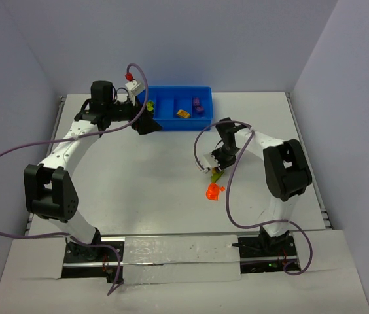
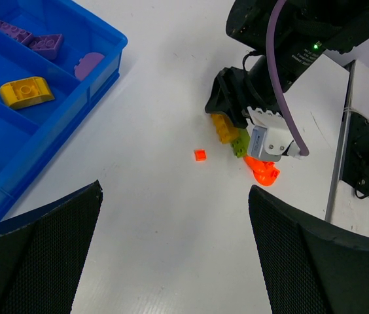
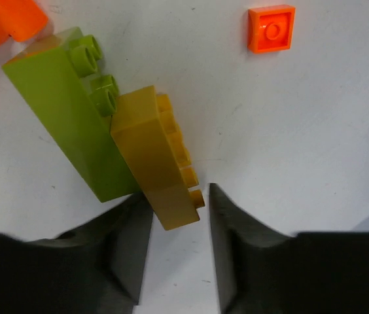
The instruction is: Sort the legos into containers by color
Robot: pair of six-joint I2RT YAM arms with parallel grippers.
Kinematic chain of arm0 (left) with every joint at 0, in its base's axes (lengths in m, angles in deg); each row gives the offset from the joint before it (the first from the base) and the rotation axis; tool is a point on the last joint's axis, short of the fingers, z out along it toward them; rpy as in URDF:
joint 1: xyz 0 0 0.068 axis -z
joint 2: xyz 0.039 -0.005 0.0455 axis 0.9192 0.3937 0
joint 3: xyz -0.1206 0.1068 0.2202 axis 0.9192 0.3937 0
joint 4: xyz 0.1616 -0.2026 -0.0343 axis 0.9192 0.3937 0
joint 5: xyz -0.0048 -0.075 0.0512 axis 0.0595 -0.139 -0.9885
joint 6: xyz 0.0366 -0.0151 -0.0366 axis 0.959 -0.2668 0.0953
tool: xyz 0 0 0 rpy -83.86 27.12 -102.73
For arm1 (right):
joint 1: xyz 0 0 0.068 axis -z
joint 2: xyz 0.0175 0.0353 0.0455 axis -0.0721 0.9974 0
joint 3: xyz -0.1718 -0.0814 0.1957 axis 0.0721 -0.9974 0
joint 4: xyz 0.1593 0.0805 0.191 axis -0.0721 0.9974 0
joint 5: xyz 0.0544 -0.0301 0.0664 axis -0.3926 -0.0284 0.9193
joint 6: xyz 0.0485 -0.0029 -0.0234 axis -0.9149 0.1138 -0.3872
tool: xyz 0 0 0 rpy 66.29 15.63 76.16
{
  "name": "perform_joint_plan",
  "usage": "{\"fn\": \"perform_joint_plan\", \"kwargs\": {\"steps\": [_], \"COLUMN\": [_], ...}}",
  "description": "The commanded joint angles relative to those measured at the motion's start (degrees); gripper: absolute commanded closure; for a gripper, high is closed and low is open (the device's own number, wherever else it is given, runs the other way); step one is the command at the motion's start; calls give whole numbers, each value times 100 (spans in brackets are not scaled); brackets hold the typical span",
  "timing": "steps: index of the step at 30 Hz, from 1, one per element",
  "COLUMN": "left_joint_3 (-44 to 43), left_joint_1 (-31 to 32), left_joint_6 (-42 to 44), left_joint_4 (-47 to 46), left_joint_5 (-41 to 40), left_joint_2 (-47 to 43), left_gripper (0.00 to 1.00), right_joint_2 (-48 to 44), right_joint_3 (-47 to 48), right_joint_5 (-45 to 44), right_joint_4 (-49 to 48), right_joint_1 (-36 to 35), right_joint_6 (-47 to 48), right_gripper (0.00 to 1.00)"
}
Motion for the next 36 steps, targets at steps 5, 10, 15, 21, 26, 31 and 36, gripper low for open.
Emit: {"fn": "perform_joint_plan", "kwargs": {"steps": [5,10,15,21,26,31,36], "left_joint_3": [162,268,404,733,544,574,1186], "left_joint_1": [-7,-25,-117,-121,-139,-277,-306], "left_joint_6": [33,-43,-485,-1256,-1245,-1667,-1871], "left_joint_4": [-76,-3,275,69,265,156,-929], "left_joint_5": [-5,-203,-310,-336,-909,-702,-57], "left_joint_2": [-186,-399,-670,-987,-1258,-1119,-1313], "left_gripper": [1,2,2,1,1,1,1], "right_joint_2": [-285,-766,-1606,-1839,-1997,-2267,-2045], "right_joint_3": [-121,292,555,992,1095,929,875], "right_joint_5": [254,865,943,315,-90,-556,-1221], "right_joint_4": [-48,101,-1210,-1590,-2177,-3102,-3737], "right_joint_1": [-27,-41,-226,-615,-660,-660,-739], "right_joint_6": [-124,-1539,-4486,-6600,-7930,-8462,-8492], "right_gripper": [99,100,100,100,100,100,100]}}
